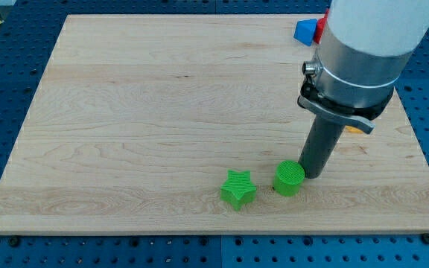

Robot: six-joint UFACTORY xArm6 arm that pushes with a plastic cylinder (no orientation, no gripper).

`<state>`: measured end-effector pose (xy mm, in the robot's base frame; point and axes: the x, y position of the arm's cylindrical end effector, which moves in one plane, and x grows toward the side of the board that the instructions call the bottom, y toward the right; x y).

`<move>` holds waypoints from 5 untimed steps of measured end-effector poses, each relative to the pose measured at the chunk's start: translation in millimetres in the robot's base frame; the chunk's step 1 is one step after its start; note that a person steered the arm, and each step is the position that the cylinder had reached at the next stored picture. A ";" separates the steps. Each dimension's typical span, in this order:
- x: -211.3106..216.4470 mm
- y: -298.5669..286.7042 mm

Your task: Push the yellow heart to the green circle

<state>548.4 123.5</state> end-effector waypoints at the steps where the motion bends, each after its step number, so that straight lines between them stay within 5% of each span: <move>1: 0.5 -3.9; 3: -139.0 -2.3; 5: -190.1 86.8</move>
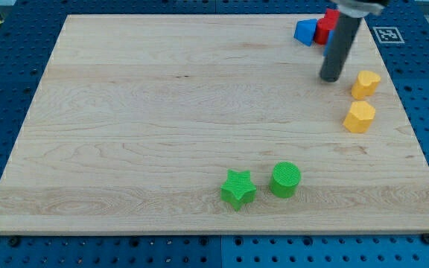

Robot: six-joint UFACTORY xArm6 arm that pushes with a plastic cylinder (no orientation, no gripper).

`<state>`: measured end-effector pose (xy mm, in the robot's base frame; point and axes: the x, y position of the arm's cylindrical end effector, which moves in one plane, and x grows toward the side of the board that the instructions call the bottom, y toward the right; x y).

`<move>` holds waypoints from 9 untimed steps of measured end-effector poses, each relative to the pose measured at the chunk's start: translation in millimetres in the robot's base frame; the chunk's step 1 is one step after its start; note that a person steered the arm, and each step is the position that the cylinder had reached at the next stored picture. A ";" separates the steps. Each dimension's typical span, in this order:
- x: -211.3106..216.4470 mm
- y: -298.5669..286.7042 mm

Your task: Push the yellow heart to the green circle

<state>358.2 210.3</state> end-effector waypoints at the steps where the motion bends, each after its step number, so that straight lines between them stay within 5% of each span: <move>1: -3.6 56.7; 3: 2.8 89.6; 9: 81.4 -51.1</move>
<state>439.6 159.1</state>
